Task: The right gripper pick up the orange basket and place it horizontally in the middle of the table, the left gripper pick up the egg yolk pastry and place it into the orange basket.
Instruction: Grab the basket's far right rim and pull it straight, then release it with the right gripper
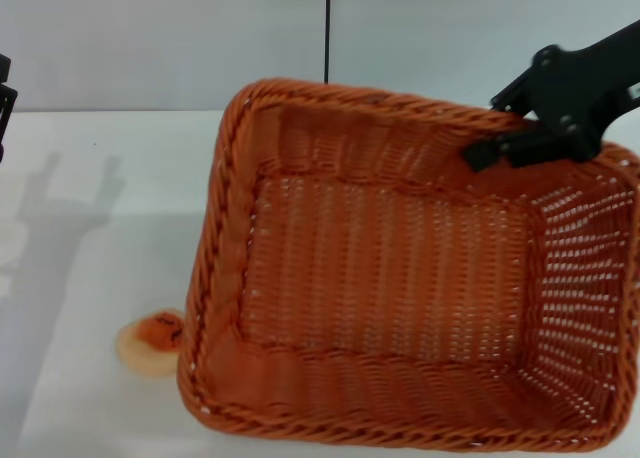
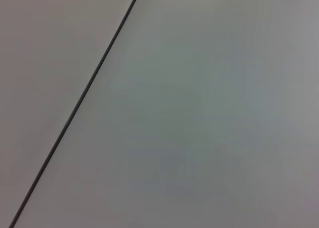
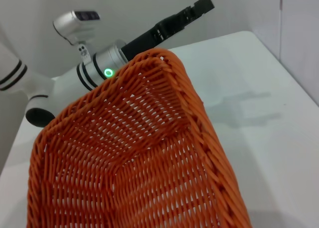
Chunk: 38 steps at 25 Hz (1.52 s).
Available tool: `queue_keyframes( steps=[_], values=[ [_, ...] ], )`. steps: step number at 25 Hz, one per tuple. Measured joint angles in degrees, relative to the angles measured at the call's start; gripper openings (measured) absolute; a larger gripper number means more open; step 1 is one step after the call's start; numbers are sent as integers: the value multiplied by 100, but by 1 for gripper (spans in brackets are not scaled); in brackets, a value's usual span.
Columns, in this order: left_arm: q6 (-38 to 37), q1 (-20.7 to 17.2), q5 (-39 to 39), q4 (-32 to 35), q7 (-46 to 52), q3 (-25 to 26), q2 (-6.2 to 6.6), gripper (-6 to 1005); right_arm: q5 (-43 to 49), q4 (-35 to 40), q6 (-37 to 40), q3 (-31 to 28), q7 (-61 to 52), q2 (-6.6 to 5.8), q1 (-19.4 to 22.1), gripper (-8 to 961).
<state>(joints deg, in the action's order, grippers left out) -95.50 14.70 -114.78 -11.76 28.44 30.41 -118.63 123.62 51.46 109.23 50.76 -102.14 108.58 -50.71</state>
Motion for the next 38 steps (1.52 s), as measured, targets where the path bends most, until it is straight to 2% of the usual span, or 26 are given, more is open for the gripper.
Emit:
queue_keyframes(
  steps=[9, 16, 38],
  values=[
    [5, -3, 2, -27, 13, -24, -11, 860, 203, -756, -739, 608, 364, 153, -315, 255],
    [14, -3, 0, -74, 13, -79, -11, 860, 286, -935, -901, 730, 430, 225, -414, 268],
    [14, -12, -1, -90, 21, -231, -10, 860, 563, -1235, -1099, 785, 320, 233, -695, 311]
  ],
)
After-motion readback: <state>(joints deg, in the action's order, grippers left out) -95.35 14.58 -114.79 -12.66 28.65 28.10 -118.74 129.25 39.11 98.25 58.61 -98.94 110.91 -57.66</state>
